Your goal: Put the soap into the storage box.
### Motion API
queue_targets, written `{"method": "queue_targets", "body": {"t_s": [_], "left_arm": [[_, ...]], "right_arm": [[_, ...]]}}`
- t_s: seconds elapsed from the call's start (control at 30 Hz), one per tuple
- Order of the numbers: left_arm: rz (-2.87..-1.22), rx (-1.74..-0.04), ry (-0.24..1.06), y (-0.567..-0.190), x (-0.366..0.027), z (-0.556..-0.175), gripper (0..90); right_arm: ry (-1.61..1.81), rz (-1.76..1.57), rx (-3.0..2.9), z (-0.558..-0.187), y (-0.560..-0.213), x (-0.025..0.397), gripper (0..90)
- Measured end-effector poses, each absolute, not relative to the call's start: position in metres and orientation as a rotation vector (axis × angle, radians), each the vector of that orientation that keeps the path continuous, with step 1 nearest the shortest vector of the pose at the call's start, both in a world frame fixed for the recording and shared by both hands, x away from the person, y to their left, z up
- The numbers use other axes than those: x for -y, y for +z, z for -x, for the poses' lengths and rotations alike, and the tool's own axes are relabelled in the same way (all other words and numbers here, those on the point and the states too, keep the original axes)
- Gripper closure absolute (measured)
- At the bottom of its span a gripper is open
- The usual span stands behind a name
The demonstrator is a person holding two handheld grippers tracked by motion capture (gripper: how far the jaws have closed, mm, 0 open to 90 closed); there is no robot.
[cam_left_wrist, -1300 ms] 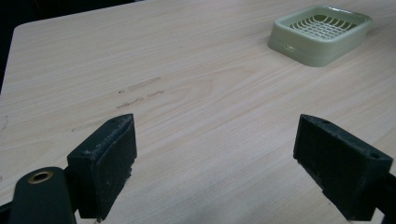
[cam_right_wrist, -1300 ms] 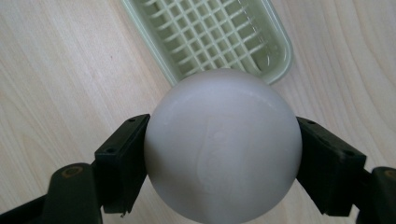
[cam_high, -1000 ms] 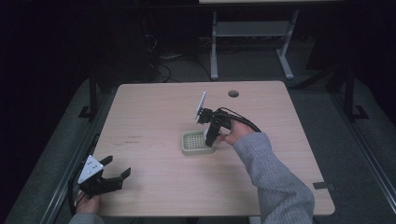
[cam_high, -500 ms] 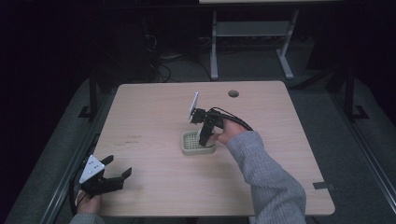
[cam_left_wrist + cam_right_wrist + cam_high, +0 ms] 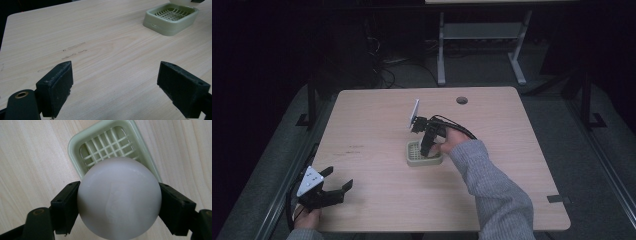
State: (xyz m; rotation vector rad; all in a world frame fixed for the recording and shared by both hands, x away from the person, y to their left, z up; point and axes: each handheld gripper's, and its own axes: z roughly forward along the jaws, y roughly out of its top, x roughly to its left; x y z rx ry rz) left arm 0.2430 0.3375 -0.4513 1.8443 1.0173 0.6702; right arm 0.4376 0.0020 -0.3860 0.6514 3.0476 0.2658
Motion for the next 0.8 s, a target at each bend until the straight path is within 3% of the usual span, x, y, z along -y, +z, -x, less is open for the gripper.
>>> {"method": "queue_targets", "body": {"t_s": [0.8], "left_arm": [[-1.842, -1.021, 0.673, -0.451, -0.340, -0.242, 12.8]], "right_arm": [[0.212, -0.615, -3.042, -0.444, -0.404, -0.021, 23.5]]}}
